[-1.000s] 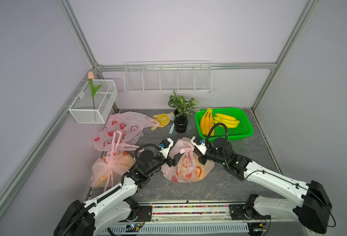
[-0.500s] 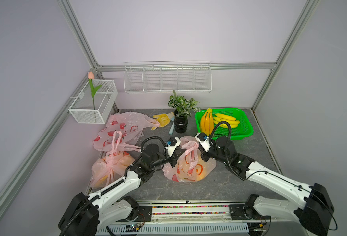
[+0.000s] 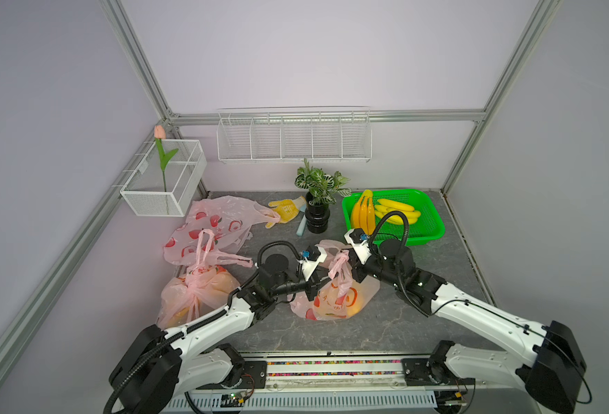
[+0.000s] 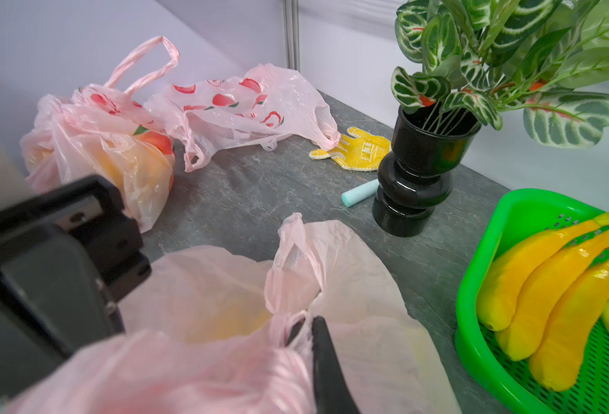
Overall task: Place the banana into a plastic bag & tie a knot
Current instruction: Cross the plastic bag at the center of the board.
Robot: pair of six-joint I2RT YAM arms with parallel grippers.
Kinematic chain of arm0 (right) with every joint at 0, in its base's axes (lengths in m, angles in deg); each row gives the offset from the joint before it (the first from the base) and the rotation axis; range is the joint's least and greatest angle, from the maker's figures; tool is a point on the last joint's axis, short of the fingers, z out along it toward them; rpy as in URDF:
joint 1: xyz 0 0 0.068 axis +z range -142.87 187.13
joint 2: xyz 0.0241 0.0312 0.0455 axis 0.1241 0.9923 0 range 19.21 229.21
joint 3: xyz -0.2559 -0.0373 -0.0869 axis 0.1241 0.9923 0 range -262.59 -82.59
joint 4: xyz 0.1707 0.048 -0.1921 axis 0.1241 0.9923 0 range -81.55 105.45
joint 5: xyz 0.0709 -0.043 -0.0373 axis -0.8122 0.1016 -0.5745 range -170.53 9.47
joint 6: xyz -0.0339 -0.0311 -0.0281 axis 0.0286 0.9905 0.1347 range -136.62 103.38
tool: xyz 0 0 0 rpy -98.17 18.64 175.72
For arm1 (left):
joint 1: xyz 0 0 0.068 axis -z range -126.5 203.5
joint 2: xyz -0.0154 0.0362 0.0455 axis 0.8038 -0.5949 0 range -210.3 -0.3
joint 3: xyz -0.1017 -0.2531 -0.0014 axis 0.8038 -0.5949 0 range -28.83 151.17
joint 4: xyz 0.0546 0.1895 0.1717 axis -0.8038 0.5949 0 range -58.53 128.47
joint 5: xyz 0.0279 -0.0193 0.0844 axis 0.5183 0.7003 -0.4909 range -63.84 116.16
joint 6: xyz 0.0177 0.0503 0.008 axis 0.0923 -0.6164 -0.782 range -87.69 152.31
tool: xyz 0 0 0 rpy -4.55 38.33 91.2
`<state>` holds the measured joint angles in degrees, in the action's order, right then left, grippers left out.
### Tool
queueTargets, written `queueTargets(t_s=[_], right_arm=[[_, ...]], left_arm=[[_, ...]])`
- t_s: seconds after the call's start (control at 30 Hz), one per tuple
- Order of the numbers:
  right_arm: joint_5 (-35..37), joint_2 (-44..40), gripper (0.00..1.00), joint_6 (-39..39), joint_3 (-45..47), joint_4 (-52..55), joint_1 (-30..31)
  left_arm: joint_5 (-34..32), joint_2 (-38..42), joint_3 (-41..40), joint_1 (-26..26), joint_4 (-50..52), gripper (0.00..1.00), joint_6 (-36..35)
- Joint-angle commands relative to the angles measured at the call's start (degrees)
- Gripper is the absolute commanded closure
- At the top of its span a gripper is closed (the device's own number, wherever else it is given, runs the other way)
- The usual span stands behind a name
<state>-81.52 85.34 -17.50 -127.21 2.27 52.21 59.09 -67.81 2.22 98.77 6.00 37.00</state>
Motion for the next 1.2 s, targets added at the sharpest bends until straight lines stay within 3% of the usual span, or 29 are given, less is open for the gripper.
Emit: queueTargets(t_s=[0.0, 0.2, 0.47, 0.6, 0.83, 1.0, 1.03, 1.17], right_arm=[[-2.18, -1.53, 0.93, -5.05, 0.06, -10.81, -0.94], [-7.88, -0.65, 0.94, -9.72, 0.19, -14.12, -3.10], [-19.43, 2.88, 0.93, -18.65, 2.87, -22.91, -8.87], [-19.51, 4.37, 0.94, -21.20, 4.69, -27.27, -8.88], [-19.00, 2.60, 0.94, -19.35, 5.01, -25.44, -9.61], [-22.09, 2.88, 0.94, -18.69, 5.71, -24.94, -10.21], [-22.29, 2.48, 0.94, -18.25, 6.31, -24.93, -10.26], [-23.49, 1.07, 0.93, -15.35, 7.46, -22.77, -10.27]], left_arm=[[4.74, -3.36, 1.41, 2.02, -1.58, 1.00, 3.15], [5.96, -8.74, 3.05, 2.88, -12.24, 1.00, 8.95], [-1.99, -12.94, 0.56, 5.72, -22.60, 0.98, 13.36], [-3.75, -16.99, -0.81, 5.79, -29.26, 0.99, 15.66], [-1.20, -23.15, 0.57, 7.89, -31.83, 1.00, 16.20], [-3.35, -18.25, 0.43, 9.06, -20.44, 1.00, 9.15], [-5.14, -15.50, -0.16, 9.11, -16.78, 0.96, 7.46], [-12.82, -4.21, -1.89, 9.04, -2.78, 0.64, 3.43]])
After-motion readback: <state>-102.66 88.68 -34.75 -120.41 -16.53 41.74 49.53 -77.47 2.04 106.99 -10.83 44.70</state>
